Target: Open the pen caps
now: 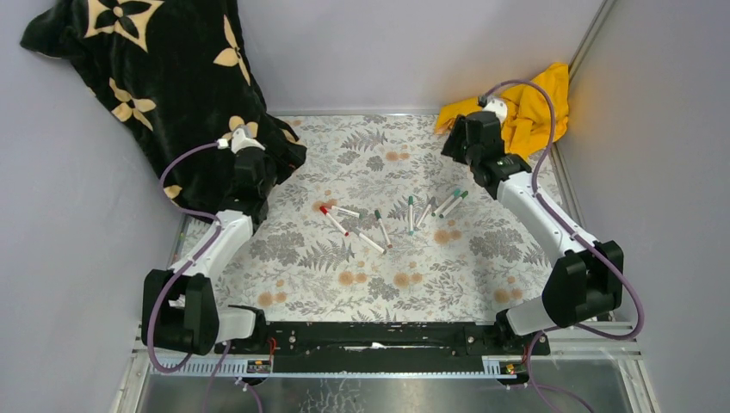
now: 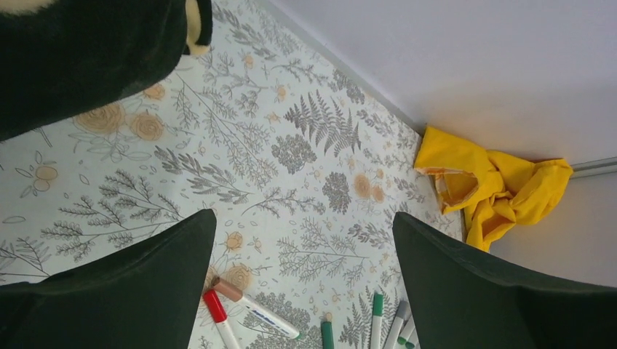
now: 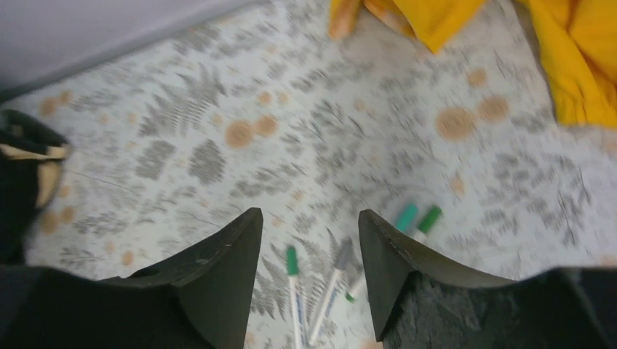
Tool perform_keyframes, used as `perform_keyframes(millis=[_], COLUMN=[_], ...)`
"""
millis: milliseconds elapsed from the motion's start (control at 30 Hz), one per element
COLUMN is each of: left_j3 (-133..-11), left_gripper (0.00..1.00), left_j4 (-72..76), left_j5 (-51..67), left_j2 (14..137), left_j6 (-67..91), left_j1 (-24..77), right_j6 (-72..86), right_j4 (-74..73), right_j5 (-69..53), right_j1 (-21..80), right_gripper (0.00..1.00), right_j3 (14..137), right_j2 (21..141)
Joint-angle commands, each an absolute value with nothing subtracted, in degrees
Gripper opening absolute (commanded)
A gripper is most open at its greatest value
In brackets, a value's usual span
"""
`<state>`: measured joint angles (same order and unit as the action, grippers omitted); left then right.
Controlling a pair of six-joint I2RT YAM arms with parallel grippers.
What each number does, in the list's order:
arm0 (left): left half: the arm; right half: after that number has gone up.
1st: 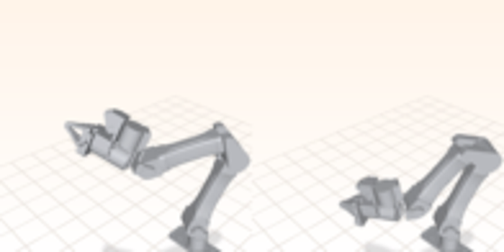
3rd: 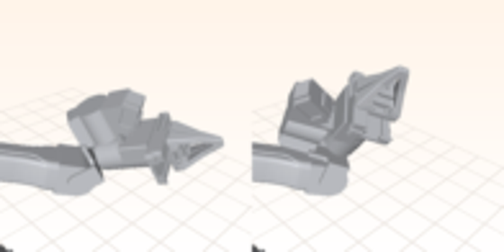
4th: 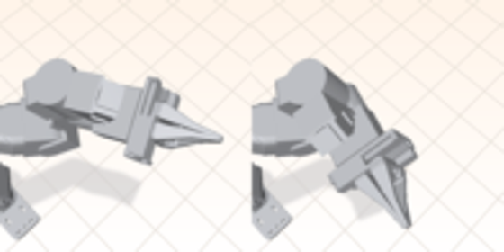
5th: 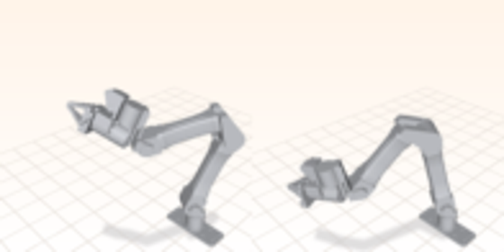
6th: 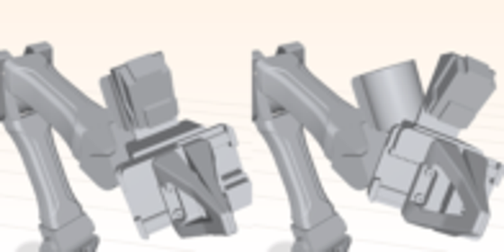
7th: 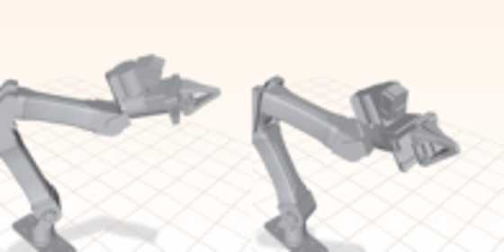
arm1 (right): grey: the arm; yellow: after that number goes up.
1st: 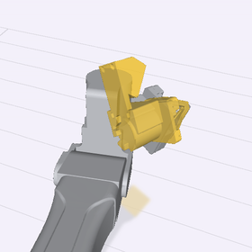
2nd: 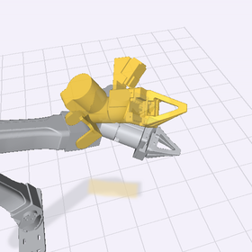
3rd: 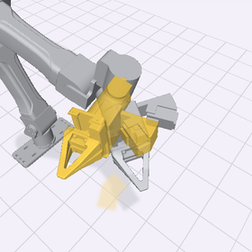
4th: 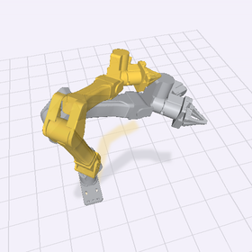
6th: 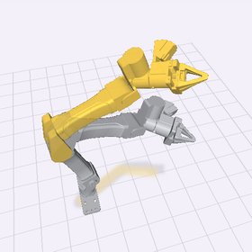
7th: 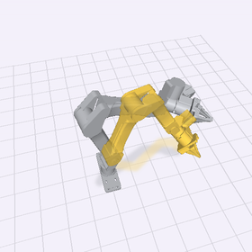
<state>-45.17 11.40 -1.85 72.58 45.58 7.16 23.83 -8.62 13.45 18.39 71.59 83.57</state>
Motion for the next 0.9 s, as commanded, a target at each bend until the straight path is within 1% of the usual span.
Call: perform_keyframes(millis=[0,67,200,333,433,633,733,867], left_j3=[-49.2,-49.9,-51.6,-53.8,-54.7,-55.1,-54.8,-54.2], left_gripper=[0.99,0.99,0.99,0.99,0.99,0.99,0.99,0.99], left_j4=[5.6,3.8,0.4,-3.7,-5.3,-5.8,-5.5,-4.6], left_j5=[-1.9,-4.3,-6.9,-11.5,-12.4,-12.3,-11.8,-11.1], left_j2=[74.3,74.4,74.9,75.7,76.7,77.3,77.2,77.1], left_j6=[45.3,44.1,42.0,39.7,39.0,39.4,40.1,40.8], left_j1=[9.7,11.2,13.2,16.5,18.0,18.9,18.9,19.0], right_j6=[31.7,33.3,36.4,40.0,42.6,45.6,45.6,45.6], right_j4=[-19.3,-17.4,-14.5,-16.6,-16.6,-18.4,-17.3,-15.8], right_j5=[21.6,22.2,21.2,21.8,22.6,25.1,23.9,21.3], right_j1=[18.5,18.5,18.5,18.6,18.6,18.7,18.6,18.6], right_gripper=[0.59,0.59,0.55,0.58,0.58,0.57,0.56,0.52], right_j3=[66.2,61.6,54.8,51.9,49.7,49.1,49.5,51.1], right_j2=[84.5,83.2,80.7,80.5,80.0,81.2,83.9,88.7])
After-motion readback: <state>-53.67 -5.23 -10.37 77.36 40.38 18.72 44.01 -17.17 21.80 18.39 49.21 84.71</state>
